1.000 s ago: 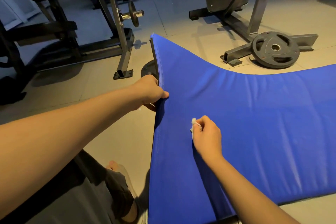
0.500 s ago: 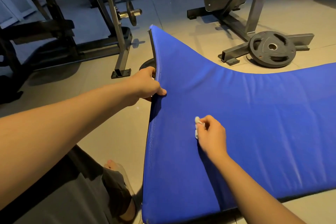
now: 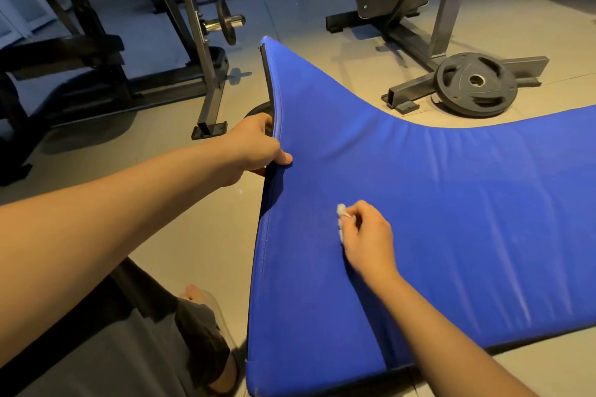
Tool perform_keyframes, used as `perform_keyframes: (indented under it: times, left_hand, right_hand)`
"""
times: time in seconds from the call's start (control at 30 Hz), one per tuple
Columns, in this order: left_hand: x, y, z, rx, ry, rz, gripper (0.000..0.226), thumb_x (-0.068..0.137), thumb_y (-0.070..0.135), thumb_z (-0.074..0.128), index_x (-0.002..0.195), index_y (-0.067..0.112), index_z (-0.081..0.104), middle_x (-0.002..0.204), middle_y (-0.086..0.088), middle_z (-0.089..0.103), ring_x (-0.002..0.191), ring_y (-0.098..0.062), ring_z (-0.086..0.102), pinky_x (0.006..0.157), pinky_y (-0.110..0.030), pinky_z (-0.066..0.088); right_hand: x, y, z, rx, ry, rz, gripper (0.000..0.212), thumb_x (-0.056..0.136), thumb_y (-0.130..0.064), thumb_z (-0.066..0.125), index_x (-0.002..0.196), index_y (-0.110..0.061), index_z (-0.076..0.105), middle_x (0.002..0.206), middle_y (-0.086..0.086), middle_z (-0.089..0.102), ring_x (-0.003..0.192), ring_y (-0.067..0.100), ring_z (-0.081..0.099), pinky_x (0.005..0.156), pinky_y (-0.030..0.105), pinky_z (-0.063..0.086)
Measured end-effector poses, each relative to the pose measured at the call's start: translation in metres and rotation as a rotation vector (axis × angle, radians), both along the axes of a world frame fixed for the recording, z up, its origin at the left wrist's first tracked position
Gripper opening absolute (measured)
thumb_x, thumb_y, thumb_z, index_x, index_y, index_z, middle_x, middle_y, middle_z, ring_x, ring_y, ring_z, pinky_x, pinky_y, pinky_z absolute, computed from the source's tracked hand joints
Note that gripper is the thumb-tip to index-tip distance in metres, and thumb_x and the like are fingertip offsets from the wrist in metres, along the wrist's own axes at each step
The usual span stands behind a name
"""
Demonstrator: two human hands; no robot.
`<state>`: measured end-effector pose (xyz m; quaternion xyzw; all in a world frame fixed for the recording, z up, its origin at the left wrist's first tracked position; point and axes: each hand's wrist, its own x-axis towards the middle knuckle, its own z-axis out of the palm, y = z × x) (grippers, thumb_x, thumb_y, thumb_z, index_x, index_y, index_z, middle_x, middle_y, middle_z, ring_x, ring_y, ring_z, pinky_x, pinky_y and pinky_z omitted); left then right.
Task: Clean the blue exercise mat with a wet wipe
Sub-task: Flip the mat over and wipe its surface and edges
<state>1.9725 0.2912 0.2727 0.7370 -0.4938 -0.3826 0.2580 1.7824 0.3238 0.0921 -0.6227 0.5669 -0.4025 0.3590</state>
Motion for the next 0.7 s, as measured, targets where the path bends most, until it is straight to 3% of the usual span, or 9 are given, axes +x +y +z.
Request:
perform_keyframes:
  times: [0.07,0.1,0.2,0.27,0.33,0.43,0.53,0.6,0.7]
  left_hand:
    - [0.002,0.001,-0.003,0.029,0.011,0.001,0.048,0.093,0.003,0.071,0.130,0.022,0.046,0.107,-0.001,0.059,0.090,-0.019,0.062,0.057,-0.029,0.052]
    - [0.004,0.001,-0.005,0.042,0.017,0.003,0.049,0.093,0.004,0.071,0.131,0.022,0.047,0.109,-0.002,0.061,0.091,-0.019,0.063,0.058,-0.029,0.053]
    - [0.007,0.000,-0.006,0.067,0.043,0.004,0.046,0.094,0.007,0.072,0.132,0.021,0.050,0.116,-0.003,0.064,0.099,-0.021,0.065,0.063,-0.032,0.055]
    - [0.008,-0.001,-0.005,0.074,0.043,0.003,0.041,0.094,0.008,0.072,0.128,0.021,0.051,0.117,-0.003,0.064,0.100,-0.021,0.065,0.064,-0.032,0.055]
    - [0.007,-0.002,-0.005,0.071,0.039,0.010,0.035,0.094,0.008,0.072,0.121,0.023,0.053,0.116,-0.003,0.065,0.100,-0.022,0.066,0.064,-0.033,0.055]
    - [0.005,-0.004,-0.003,0.060,0.034,0.022,0.028,0.094,0.010,0.072,0.112,0.025,0.055,0.114,-0.003,0.066,0.100,-0.022,0.066,0.066,-0.034,0.055]
    - [0.004,-0.004,-0.001,0.050,0.020,0.026,0.031,0.095,0.009,0.071,0.118,0.022,0.055,0.113,-0.004,0.066,0.100,-0.023,0.066,0.065,-0.034,0.055]
    - [0.002,-0.003,-0.002,0.043,0.016,0.027,0.033,0.094,0.009,0.072,0.121,0.019,0.056,0.113,-0.004,0.066,0.100,-0.024,0.066,0.065,-0.034,0.055]
    - [0.000,-0.001,-0.001,0.043,0.015,0.032,0.031,0.094,0.008,0.071,0.120,0.018,0.057,0.112,-0.004,0.066,0.098,-0.024,0.066,0.064,-0.033,0.054]
  right_hand:
    - [-0.003,-0.003,0.000,0.133,0.085,-0.048,0.029,0.103,-0.028,0.054,0.077,-0.017,0.049,0.069,-0.010,0.064,0.075,0.008,0.066,0.062,0.028,0.043]
    - [-0.001,-0.004,0.009,0.200,0.006,-0.050,0.030,0.103,-0.026,0.055,0.077,-0.012,0.048,0.065,-0.007,0.063,0.072,0.011,0.068,0.059,0.026,0.044]
    - [0.010,-0.008,0.056,0.291,-0.641,0.073,0.027,0.099,0.000,0.052,0.074,0.002,0.043,0.062,0.022,0.045,0.054,0.034,0.052,0.047,0.036,0.041]
    - [0.015,-0.012,0.086,0.352,-0.896,0.161,0.013,0.094,0.008,0.053,0.080,0.005,0.054,0.073,0.028,0.056,0.064,0.037,0.059,0.060,0.045,0.054]
    - [0.017,-0.014,0.097,0.413,-0.967,0.181,0.009,0.093,0.006,0.059,0.088,0.000,0.062,0.084,0.018,0.068,0.075,0.030,0.068,0.075,0.041,0.061]
    - [0.021,-0.014,0.082,0.226,-0.513,0.119,0.009,0.089,0.000,0.066,0.084,-0.006,0.064,0.082,0.007,0.069,0.075,0.021,0.066,0.073,0.041,0.059]
    - [0.023,-0.013,0.066,-0.069,-0.018,0.104,0.013,0.095,-0.025,0.068,0.083,-0.020,0.065,0.090,-0.007,0.058,0.076,0.010,0.061,0.068,0.029,0.050]
    - [0.026,-0.011,0.065,-0.204,0.079,0.114,0.015,0.098,-0.034,0.065,0.086,-0.024,0.067,0.092,-0.008,0.052,0.078,0.010,0.058,0.067,0.030,0.049]
    - [0.033,0.000,0.066,-0.184,-0.009,0.146,0.011,0.095,-0.030,0.068,0.098,-0.020,0.072,0.094,-0.003,0.057,0.078,0.012,0.059,0.073,0.034,0.052]
